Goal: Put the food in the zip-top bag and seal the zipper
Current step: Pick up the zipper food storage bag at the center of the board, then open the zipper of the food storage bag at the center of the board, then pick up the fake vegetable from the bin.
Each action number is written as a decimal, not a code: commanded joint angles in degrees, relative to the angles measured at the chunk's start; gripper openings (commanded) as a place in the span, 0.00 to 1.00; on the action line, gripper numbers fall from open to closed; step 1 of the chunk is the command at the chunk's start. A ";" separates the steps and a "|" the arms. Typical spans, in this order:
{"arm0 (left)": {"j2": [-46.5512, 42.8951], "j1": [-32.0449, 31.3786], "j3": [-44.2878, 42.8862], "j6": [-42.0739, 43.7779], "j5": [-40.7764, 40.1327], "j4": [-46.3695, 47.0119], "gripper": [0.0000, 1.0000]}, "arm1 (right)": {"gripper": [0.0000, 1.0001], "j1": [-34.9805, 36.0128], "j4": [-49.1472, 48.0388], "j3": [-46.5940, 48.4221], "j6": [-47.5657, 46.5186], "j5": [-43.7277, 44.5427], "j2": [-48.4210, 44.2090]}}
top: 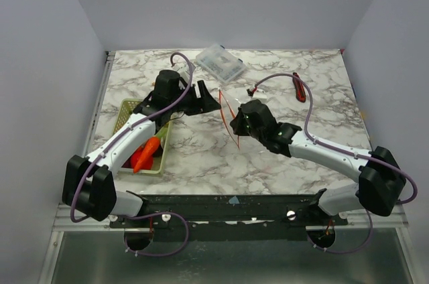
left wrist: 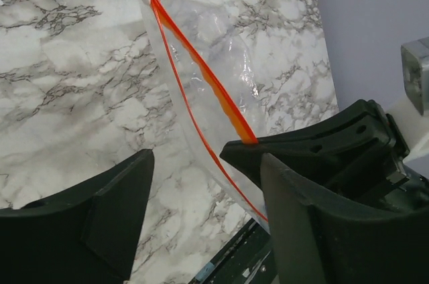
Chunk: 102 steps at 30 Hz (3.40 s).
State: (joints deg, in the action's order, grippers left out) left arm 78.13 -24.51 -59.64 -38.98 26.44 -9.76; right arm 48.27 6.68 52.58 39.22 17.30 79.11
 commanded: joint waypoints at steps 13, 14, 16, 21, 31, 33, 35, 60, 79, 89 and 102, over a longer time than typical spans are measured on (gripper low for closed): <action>6.88 -3.64 -6.91 4.26 -2.99 -7.57 0.47 | 0.00 3.93 -4.90 2.21 0.76 5.16 2.15; 6.82 -3.80 -7.02 4.95 -3.50 -7.72 0.43 | 0.00 4.03 -4.84 2.32 0.70 5.25 2.34; 6.66 -4.18 -7.57 6.35 -5.56 -8.62 0.33 | 0.00 4.37 -5.11 2.26 0.43 6.10 2.38; 6.13 -5.63 -8.65 9.43 -9.22 -11.64 0.02 | 0.01 4.38 -2.87 3.01 1.12 7.03 2.20; 2.02 -8.79 -6.05 6.20 -11.29 -14.19 0.00 | 0.34 4.38 5.17 8.65 -5.81 9.34 3.51; 0.59 -9.01 -5.04 5.47 -11.89 -14.11 0.00 | 0.34 4.38 5.70 9.96 -7.10 8.97 5.11; -0.72 -9.27 -3.93 4.63 -12.57 -13.91 0.00 | 0.33 4.38 6.67 11.33 -7.44 9.06 6.27; -3.89 -9.33 -3.56 6.79 -26.44 -21.62 0.01 | 0.00 3.68 -3.31 5.49 -29.93 16.90 -1.42; -26.92 -8.72 1.51 6.06 -46.33 -46.78 0.99 | 0.00 3.32 -13.65 -3.03 -32.81 7.81 -2.94; -32.07 -6.97 10.20 -5.51 -58.67 -48.19 0.99 | 0.00 3.32 -15.79 -5.56 -32.89 3.61 -5.77; -25.31 -5.09 13.04 1.28 -58.92 -40.57 0.96 | 0.00 3.32 -17.59 -7.76 -33.09 0.23 -8.41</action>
State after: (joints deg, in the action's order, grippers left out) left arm 49.50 -30.41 -46.22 -40.34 -30.20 -54.00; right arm 51.75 -8.40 45.82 6.81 19.99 72.44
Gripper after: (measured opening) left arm 0.969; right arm 0.006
